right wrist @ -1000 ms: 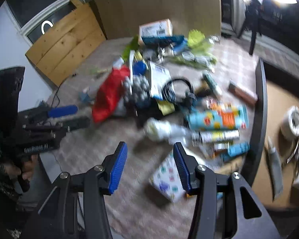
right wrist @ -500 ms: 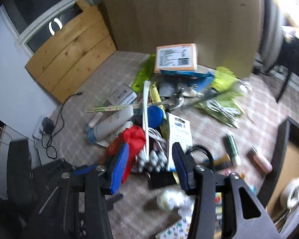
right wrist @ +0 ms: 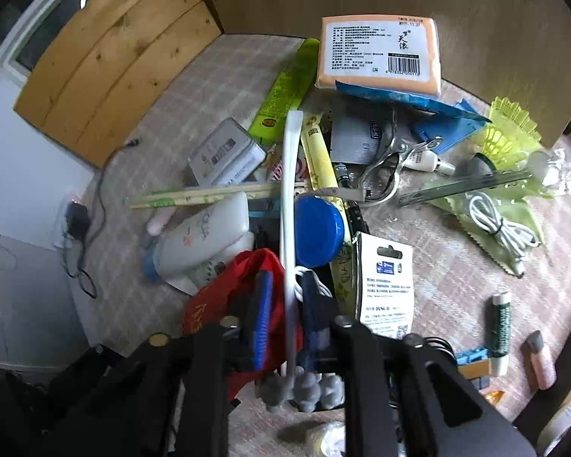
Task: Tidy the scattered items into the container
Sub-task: 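Grasp the red pouch with the left gripper while the right grasps the white beaded cable, then carry both items over the tray while the left gripper releases the red pouch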
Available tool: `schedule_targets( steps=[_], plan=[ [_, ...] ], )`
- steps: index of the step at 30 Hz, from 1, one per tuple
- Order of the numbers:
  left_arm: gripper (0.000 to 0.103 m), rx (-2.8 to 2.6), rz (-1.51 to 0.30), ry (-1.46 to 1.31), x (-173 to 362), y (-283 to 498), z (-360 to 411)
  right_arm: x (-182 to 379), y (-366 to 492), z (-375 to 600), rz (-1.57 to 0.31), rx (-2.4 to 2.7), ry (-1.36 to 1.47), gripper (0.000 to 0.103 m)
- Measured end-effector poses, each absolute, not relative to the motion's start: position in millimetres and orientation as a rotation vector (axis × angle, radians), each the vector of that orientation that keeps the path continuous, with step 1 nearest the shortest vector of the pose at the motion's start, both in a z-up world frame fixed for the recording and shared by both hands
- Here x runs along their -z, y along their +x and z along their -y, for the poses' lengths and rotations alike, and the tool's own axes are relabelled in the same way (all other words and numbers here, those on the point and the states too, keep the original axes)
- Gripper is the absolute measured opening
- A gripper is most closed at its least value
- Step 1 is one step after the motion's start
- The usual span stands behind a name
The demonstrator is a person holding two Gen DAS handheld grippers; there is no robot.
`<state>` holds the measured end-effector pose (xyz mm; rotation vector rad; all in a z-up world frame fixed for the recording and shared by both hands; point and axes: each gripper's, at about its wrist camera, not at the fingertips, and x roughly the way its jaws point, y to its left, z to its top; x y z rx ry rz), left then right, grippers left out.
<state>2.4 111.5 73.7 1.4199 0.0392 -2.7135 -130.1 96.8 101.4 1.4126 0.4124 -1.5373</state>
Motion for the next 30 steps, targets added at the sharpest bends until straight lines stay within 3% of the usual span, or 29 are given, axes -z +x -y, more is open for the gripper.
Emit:
schedule_targets(
  steps=[2, 3, 16, 30],
  plan=[
    [0.025, 2.743, -0.049, 1.398, -78.2, 5.3, -109.4, -102.3, -135.0, -99.1, -0.37, 1.527, 1.426, 0.008],
    [0.011, 2.748, -0.063, 1.403, -79.5, 5.7, -107.7, -102.8, -136.1, -99.7, -0.363, 1.527, 1.427, 0.008],
    [0.003, 2.77, -0.431, 1.353, -112.8, 26.2, -57.2, -134.1, -137.0, -125.9, -0.193, 1.53, 1.361, 0.005],
    [0.0, 2.822, -0.459, 1.265, -152.2, 40.6, -55.4, -196.9, -126.6, -190.0, -0.151, 1.667, 1.212, 0.005]
  ],
)
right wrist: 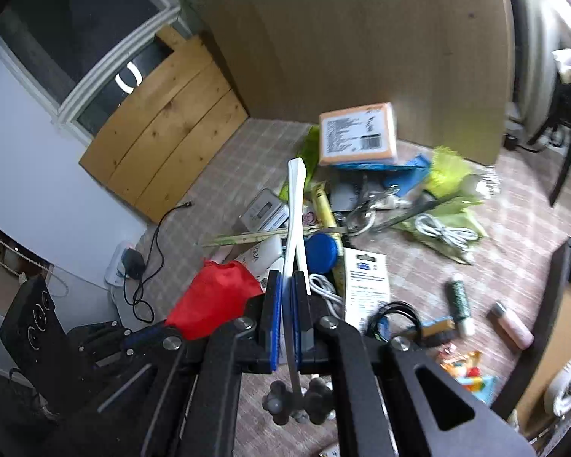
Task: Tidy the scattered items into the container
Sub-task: 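Carry both items over the tray while the left gripper releases the red pouch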
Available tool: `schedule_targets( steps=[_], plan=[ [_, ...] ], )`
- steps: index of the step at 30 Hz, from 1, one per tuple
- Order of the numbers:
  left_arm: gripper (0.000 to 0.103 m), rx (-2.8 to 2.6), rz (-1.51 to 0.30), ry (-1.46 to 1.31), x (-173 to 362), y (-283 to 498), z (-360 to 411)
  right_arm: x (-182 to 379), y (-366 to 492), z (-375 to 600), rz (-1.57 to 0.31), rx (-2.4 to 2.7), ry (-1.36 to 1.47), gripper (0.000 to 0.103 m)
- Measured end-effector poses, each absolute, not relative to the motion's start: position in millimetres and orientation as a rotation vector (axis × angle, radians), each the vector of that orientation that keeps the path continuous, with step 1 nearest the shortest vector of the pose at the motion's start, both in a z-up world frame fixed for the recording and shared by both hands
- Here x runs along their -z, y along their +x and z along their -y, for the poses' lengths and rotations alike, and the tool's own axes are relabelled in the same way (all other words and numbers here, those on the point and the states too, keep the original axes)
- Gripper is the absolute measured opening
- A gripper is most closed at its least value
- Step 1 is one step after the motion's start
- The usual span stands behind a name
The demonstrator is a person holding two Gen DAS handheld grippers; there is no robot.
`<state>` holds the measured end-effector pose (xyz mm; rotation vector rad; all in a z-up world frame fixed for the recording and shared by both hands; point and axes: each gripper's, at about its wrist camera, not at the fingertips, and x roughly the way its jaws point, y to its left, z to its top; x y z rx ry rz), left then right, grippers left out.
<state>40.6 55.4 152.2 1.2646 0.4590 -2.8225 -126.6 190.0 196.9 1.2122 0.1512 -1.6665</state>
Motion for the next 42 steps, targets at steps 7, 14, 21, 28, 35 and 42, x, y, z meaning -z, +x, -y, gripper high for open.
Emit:
schedule_targets(
  steps=[7, 14, 21, 28, 35, 42],
  plan=[
    [0.0, 2.906, -0.407, 1.241, -176.2, 28.6, -87.8, -220.7, -137.3, -259.5, -0.068, 1.806, 1.182, 0.005],
    [0.0, 3.06, -0.353, 1.255, -195.2, -5.3, -155.9, -233.5, -161.1, -370.7, 0.031, 1.992, 1.201, 0.005],
    [0.0, 3.206, -0.301, 1.289, -205.0, -39.9, -244.3, -237.7, -180.3, -494.9, 0.115, 2.19, 1.239, 0.005],
    [0.0, 3.294, -0.259, 1.321, -211.6, -64.5, -318.6, -234.9, -192.4, -582.6, 0.166, 2.33, 1.273, 0.005],
    [0.0, 3.347, -0.214, 1.357, -214.7, -75.7, -371.9, -230.9, -203.3, -629.1, 0.144, 2.427, 1.298, 0.005],
    [0.024, 3.305, -0.162, 1.425, -210.7, -92.8, -404.7, -220.1, -214.1, -640.2, 0.076, 2.433, 1.331, 0.023]
  ],
)
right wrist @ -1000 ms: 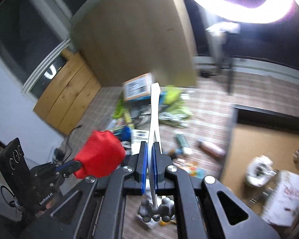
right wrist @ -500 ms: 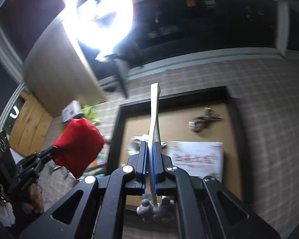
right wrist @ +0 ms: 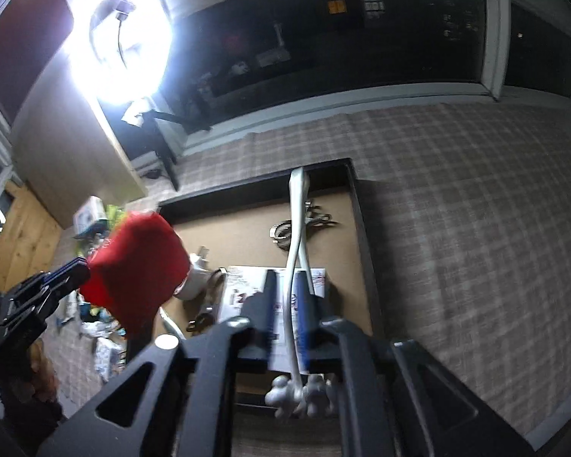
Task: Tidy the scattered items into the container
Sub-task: 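Carry both items over the tray while the left gripper releases the red pouch, then open the right gripper to drop the white beaded cable into the tray, then move both grippers back over the pile of items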
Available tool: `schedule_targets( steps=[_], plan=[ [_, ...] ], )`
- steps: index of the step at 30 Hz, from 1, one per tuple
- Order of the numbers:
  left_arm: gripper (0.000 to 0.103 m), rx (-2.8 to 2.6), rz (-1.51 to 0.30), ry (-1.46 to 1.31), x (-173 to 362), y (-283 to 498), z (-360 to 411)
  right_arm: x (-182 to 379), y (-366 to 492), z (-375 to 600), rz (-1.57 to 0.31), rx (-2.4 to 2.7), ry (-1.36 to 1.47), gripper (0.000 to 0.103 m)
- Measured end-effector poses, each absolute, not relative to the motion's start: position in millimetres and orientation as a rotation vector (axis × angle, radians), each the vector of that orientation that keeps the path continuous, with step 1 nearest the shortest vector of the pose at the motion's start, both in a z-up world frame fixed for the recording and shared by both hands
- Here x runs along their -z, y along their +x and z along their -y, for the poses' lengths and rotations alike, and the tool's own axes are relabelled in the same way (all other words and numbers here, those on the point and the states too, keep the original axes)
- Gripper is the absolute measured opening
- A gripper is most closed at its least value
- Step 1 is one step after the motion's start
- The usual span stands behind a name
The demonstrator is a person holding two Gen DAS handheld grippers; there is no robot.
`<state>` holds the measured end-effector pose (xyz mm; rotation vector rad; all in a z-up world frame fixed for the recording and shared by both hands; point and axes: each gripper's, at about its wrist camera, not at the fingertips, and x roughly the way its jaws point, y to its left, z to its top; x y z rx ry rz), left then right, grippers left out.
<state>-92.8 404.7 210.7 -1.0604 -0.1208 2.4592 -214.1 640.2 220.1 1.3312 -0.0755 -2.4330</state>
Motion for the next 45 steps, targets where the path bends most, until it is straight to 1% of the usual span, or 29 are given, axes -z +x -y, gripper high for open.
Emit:
schedule_targets(
  steps=[1, 2, 8, 14, 26, 29, 30, 31, 37, 45],
  plan=[
    [0.035, -2.466, 0.121, -1.074, -210.4, -94.9, -406.5, -221.1, -214.7, -638.6, 0.057, 2.443, 1.322, 0.036],
    [0.035, -2.481, 0.125, -1.069, -211.1, -95.9, -406.5, -222.5, -214.3, -637.4, 0.043, 2.454, 1.3, 0.04],
    [0.034, -2.518, 0.123, -1.068, -213.7, -96.7, -397.4, -226.6, -217.0, -632.9, 0.026, 2.45, 1.266, 0.04],
    [0.034, -2.552, 0.151, -1.092, -209.3, -97.0, -374.5, -221.5, -222.5, -625.3, 0.066, 2.418, 1.283, 0.04],
    [0.034, -2.643, 0.149, -1.149, -204.3, -78.9, -323.6, -218.9, -198.9, -559.5, -0.038, 2.356, 1.23, 0.04],
    [0.039, -2.665, 0.155, -1.156, -203.7, -72.1, -306.2, -216.9, -189.2, -537.0, -0.08, 2.336, 1.219, 0.04],
    [0.042, -2.671, 0.157, -1.161, -202.9, -69.8, -299.7, -216.3, -183.4, -526.8, -0.096, 2.329, 1.212, 0.04],
    [0.042, -2.677, 0.157, -1.166, -201.9, -67.1, -292.1, -215.7, -179.3, -519.7, -0.106, 2.325, 1.207, 0.04],
    [0.042, -2.718, 0.174, -1.204, -193.3, -50.3, -241.7, -210.4, -148.5, -467.9, -0.14, 2.269, 1.19, 0.04],
    [0.043, -2.785, 0.167, -1.346, -161.9, -12.8, -141.7, -192.9, -103.0, -394.5, -0.178, 2.178, 1.185, 0.042]
  ],
)
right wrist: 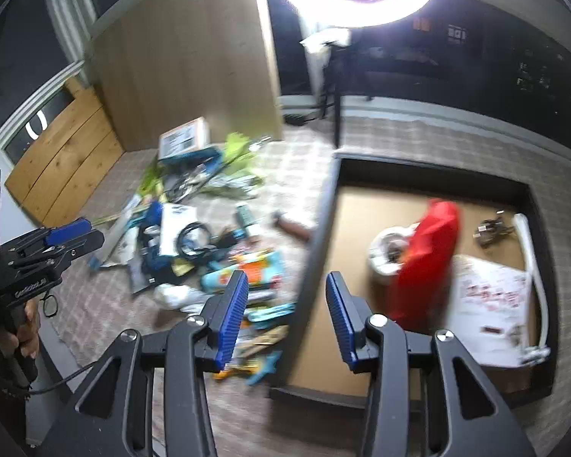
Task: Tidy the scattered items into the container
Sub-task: 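Move both grippers back over the pile of items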
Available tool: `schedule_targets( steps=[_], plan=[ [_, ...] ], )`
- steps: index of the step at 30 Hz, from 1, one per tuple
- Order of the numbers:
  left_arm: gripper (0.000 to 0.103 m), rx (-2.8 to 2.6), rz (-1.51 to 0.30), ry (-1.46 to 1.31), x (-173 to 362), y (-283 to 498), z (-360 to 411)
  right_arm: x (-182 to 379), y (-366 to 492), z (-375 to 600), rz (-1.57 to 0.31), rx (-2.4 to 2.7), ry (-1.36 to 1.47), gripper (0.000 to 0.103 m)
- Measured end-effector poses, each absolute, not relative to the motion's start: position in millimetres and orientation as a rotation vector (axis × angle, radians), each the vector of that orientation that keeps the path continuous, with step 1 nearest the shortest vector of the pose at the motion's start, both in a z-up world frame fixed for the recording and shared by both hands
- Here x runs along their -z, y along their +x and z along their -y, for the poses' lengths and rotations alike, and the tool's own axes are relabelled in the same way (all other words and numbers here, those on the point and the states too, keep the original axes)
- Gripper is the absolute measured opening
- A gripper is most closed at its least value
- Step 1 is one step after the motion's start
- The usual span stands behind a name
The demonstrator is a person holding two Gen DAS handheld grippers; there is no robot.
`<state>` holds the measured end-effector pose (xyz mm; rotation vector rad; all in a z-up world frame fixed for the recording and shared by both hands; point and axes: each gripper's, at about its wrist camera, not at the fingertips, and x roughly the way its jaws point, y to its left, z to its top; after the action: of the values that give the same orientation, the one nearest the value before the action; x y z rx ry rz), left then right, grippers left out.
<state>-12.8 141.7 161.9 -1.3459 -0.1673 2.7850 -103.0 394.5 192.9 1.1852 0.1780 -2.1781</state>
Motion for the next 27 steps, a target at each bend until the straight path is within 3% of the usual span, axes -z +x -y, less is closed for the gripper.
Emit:
schedule_targets(
  steps=[7, 12, 18, 23, 27],
  plan=[
    [0.043, -2.803, 0.202, -1.499, -131.4, 19.6, -51.1, -172.3, -67.0, -345.5, -0.184, 2.091, 1.219, 0.042],
    [0.043, -2.748, 0.181, -1.54, -112.2, 32.9, -31.3, -147.4, -42.7, -325.9, -0.207, 2.072, 1.289, 0.042],
    [0.043, -2.594, 0.18, -1.516, -91.9, 28.5, -59.1, -114.2, -25.8, -326.9, -0.215, 2.101, 1.402, 0.042],
    [0.043, -2.476, -0.015, -1.401, -88.6, 12.1, -113.1, -100.4, -18.2, -328.3, -0.18, 2.128, 1.438, 0.053],
    [0.043, -2.382, -0.17, -1.307, -87.3, -5.6, -146.9, -97.1, -12.8, -322.8, -0.18, 2.155, 1.431, 0.054]
  ],
)
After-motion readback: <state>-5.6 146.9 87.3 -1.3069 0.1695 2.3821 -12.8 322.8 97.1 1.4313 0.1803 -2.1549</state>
